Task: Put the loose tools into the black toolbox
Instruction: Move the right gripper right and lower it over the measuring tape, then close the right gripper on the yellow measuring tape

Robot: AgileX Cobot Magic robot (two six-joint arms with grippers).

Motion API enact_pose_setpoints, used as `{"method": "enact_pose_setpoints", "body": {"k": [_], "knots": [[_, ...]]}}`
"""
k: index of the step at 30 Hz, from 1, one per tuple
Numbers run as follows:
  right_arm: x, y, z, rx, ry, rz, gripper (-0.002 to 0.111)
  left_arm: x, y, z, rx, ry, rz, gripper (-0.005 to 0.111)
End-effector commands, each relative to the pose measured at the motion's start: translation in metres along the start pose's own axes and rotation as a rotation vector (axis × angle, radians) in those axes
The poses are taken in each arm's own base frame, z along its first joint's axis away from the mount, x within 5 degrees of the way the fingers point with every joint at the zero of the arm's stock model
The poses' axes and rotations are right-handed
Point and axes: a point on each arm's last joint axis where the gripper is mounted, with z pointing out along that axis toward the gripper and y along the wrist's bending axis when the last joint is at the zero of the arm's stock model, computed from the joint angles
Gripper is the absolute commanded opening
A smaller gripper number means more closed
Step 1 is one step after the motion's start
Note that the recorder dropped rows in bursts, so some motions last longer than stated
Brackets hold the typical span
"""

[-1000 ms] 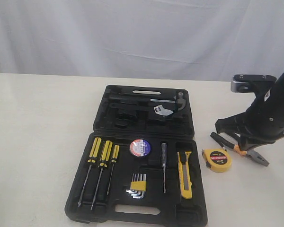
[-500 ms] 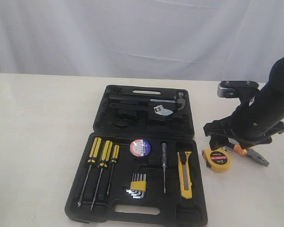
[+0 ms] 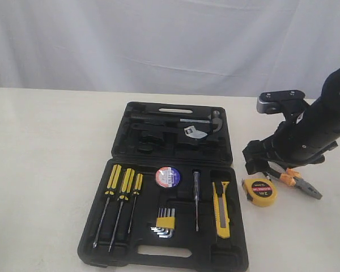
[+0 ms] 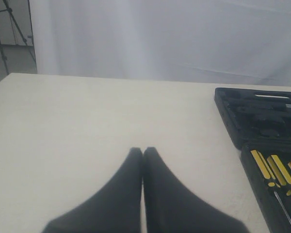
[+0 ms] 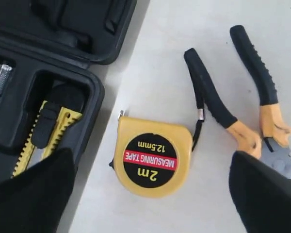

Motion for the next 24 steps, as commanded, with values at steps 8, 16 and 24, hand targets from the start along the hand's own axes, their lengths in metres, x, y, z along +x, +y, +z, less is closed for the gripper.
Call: {"method": "enact_pose_setpoints", "body": {"k": [8,16,24], "knots": [[0.011,-0.003,0.041,-0.006,0.108,0.001,0.081,0.001,0.0,0.0,0.003,-0.002,-0.003,0.0],[0.012,-0.004,0.052,-0.006,0.128,0.001,0.081,0.001,0.0,0.0,0.003,-0.002,-0.003,0.0],[0.015,-0.005,0.063,-0.007,0.145,0.007,0.068,0.001,0.0,0.0,0.003,-0.002,-0.003,0.0]]}}
